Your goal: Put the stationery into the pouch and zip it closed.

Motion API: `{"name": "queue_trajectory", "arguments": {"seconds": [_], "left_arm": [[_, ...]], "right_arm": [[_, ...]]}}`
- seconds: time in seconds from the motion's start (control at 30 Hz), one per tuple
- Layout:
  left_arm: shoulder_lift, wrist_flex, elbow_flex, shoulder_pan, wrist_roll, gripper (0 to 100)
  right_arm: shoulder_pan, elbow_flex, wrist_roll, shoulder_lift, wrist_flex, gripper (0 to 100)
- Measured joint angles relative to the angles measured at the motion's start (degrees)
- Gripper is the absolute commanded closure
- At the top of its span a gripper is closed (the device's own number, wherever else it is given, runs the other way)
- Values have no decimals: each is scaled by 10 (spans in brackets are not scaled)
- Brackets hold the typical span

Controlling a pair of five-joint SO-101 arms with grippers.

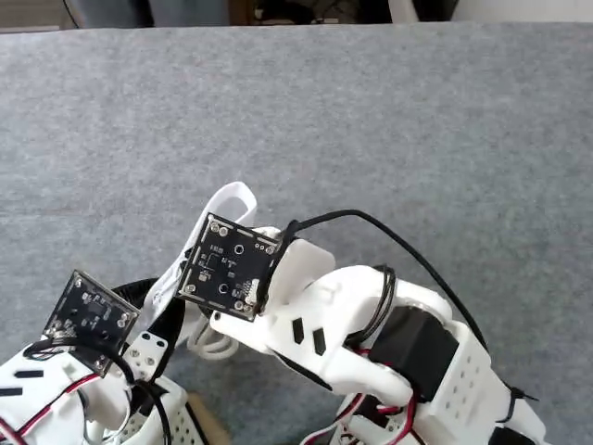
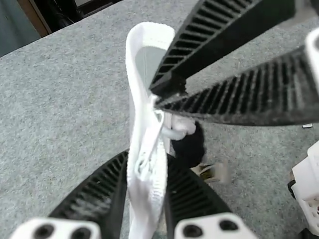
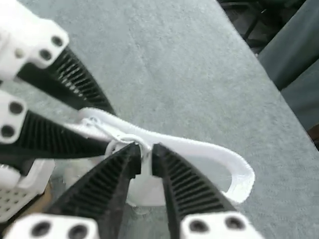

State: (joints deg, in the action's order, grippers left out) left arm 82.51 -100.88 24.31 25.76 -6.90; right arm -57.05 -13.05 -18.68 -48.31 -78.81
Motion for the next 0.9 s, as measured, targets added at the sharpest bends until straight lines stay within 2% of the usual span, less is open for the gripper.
{"name": "queue_trajectory", "arguments": {"seconds": [0.07,0.17,0.37,0.47,0.6,0.9], "left_arm": [[0,0,0,1,0,971],[0,0,0,2,-1,971],[0,0,0,1,-1,971],[0,0,0,1,-1,971],[0,0,0,1,-1,971],[0,0,0,1,-1,971]], "right_arm": [[-2,16,0,6,-25,691],[-1,24,0,4,-69,704],[-40,24,-1,7,-88,727],[-45,25,0,7,-88,733],[-68,39,43,7,-84,733],[-69,11,83,7,-11,733]]}}
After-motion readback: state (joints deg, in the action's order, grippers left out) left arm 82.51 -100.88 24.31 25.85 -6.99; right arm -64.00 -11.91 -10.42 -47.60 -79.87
